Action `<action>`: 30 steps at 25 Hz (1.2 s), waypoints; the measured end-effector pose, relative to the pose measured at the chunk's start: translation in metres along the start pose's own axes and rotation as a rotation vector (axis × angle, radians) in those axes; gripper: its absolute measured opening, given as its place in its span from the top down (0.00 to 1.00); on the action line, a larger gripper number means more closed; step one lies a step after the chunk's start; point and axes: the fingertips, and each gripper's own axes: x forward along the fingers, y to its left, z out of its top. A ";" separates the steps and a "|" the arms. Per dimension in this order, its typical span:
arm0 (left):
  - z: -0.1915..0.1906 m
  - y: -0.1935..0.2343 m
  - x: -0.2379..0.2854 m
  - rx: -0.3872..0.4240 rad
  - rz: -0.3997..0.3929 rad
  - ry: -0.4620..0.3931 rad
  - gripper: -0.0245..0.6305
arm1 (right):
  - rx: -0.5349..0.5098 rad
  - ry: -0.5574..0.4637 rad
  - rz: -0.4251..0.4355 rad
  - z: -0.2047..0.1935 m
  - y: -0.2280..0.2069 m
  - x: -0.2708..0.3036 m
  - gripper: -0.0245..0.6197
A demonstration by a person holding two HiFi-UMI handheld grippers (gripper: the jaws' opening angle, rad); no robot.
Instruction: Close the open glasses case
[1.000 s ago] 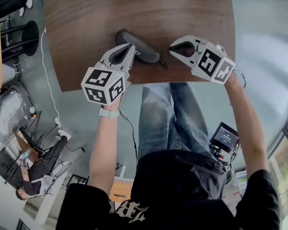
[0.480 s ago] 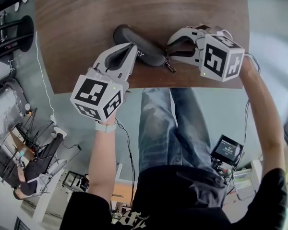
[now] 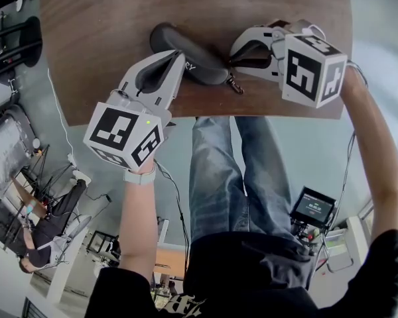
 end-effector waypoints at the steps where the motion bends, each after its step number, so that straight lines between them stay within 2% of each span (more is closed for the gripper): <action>1: 0.000 -0.001 0.000 0.001 0.001 0.001 0.95 | 0.000 -0.002 -0.004 -0.001 0.000 -0.001 0.96; 6: 0.003 -0.001 0.000 0.000 0.002 -0.001 0.95 | 0.035 0.001 -0.032 -0.002 -0.001 -0.007 0.97; 19: -0.008 -0.002 -0.002 -0.007 0.015 -0.009 0.95 | 0.135 -0.080 -0.136 -0.003 0.007 -0.009 0.98; 30: -0.008 0.003 -0.008 -0.018 0.037 -0.006 0.95 | 0.183 -0.123 -0.141 0.006 0.010 -0.011 0.98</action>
